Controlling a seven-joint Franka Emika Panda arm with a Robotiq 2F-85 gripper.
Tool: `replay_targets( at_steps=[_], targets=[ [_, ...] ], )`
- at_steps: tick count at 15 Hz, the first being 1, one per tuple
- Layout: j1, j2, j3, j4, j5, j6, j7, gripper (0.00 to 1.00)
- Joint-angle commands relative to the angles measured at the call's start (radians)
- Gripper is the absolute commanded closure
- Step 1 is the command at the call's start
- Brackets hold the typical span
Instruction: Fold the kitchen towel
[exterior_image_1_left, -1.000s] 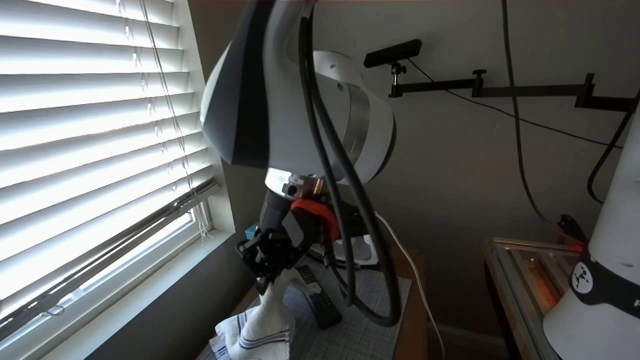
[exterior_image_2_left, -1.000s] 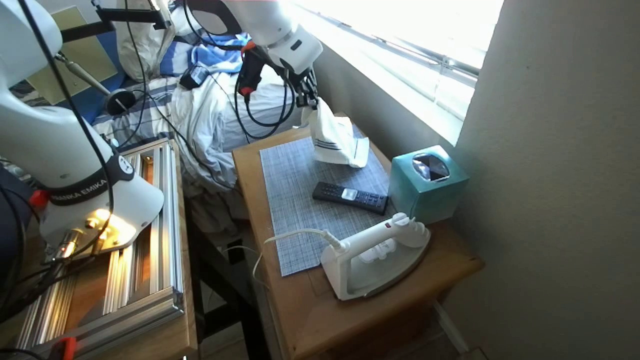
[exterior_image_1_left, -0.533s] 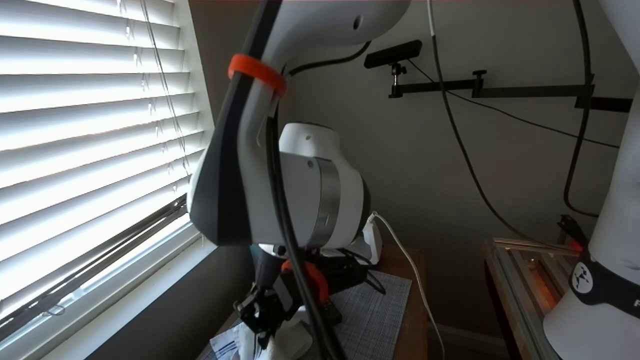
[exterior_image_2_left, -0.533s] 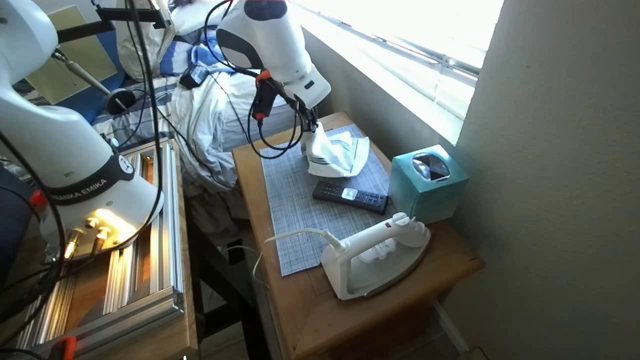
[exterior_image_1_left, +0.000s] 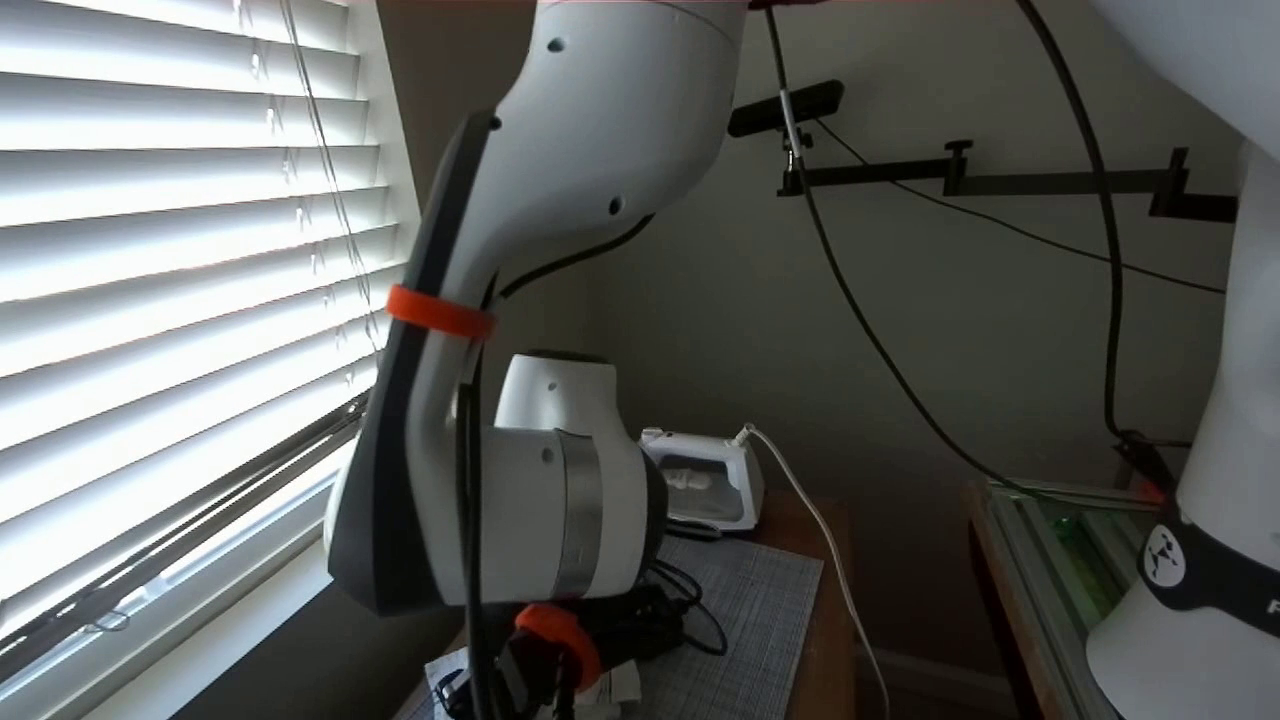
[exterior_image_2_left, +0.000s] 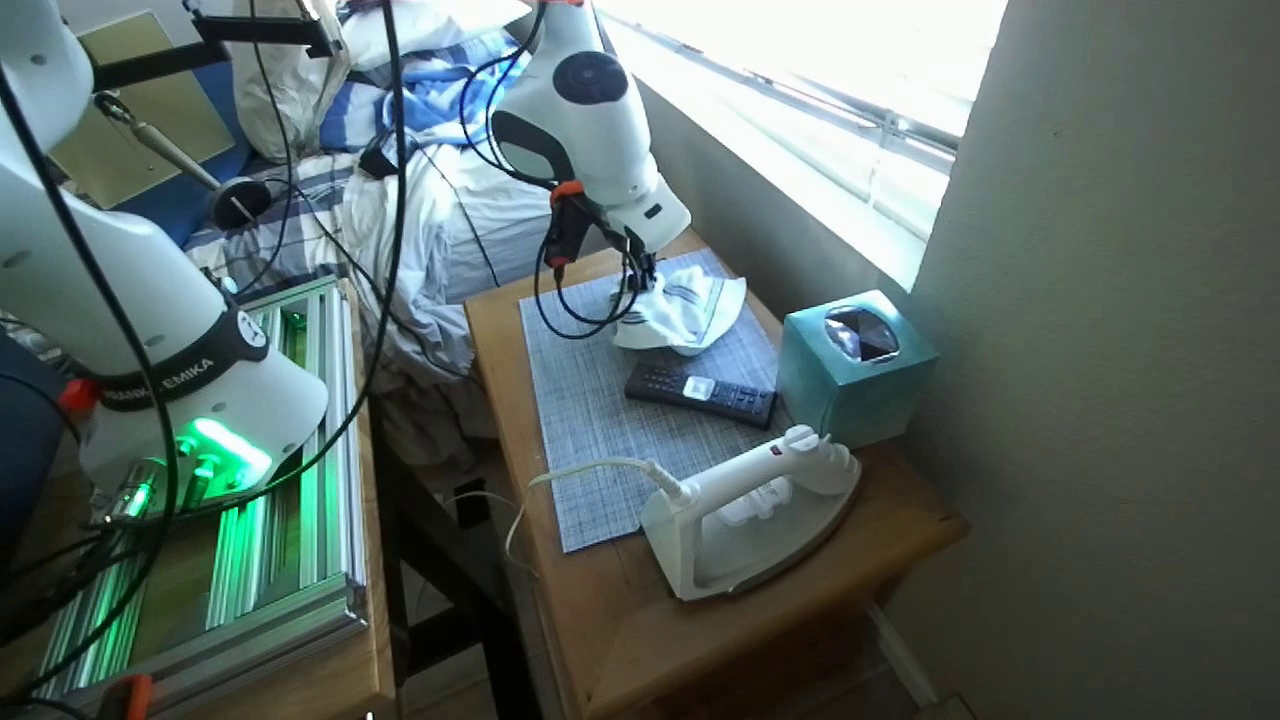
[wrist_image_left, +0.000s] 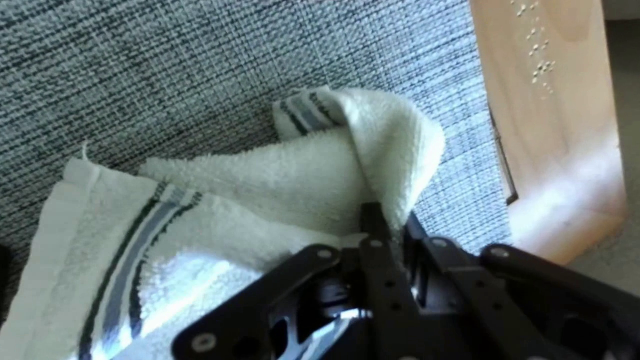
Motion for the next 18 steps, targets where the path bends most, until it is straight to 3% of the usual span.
replay_targets(
  at_steps=[1,3,5,9,12,15,16,17,18],
  targets=[
    [0.064,-0.027,-0.066,0.023,0.0,-0.063,0.049,0.56],
    [0.081,-0.124,-0.095,-0.053,0.01,-0.122,0.083,0.42],
    [0.03,-0.223,-0.07,-0.132,0.008,-0.175,0.054,0.28],
    [0.0,-0.435,-0.108,-0.309,-0.027,-0.3,0.047,0.02],
    [0.002,-0.602,-0.18,-0.446,-0.151,-0.437,0.078,0.0],
    [0.014,-0.74,-0.256,-0.571,-0.351,-0.448,0.099,0.0],
    [0.031,-0.639,-0.31,-0.469,-0.437,-0.432,0.098,0.0],
    [0.009,-0.646,-0.252,-0.496,-0.32,-0.422,0.071,0.0],
    [0.013,-0.657,-0.276,-0.495,-0.371,-0.422,0.077,0.0]
  ],
)
